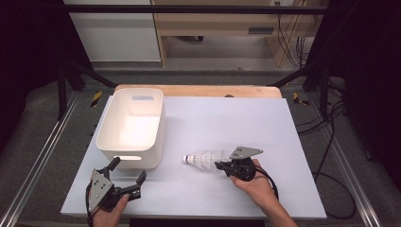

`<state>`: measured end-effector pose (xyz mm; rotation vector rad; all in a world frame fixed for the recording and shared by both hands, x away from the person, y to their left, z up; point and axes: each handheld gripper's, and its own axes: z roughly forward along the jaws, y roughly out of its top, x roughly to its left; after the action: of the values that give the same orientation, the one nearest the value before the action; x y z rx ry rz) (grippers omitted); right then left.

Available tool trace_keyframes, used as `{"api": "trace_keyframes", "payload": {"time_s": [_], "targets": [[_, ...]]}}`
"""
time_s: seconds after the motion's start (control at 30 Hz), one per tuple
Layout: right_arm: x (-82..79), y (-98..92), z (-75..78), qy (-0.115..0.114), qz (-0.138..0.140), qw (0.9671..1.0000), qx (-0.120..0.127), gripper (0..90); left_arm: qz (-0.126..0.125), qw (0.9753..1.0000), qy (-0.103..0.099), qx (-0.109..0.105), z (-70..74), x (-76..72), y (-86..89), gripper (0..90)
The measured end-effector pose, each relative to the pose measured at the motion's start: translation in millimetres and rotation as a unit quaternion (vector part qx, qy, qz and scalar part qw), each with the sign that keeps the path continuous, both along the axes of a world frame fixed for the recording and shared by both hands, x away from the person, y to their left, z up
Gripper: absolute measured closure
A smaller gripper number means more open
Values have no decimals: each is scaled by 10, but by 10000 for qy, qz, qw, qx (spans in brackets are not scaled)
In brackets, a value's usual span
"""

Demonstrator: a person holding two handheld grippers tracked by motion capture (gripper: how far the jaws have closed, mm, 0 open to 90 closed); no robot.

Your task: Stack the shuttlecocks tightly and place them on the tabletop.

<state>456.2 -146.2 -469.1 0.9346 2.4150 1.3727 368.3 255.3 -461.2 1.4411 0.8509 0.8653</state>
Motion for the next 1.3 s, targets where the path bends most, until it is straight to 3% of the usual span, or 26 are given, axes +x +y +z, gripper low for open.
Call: {"api": "trace_keyframes", "payload": {"time_s": [0.8,1.3], "targets": [[36,113,-26,42,60,9999,136,900,-22,10000,12,13,-1,-2,-10,8],[33,130,-44,62,112,9999,57,900,-33,10000,11,17,-1,-3,-13,8]]}}
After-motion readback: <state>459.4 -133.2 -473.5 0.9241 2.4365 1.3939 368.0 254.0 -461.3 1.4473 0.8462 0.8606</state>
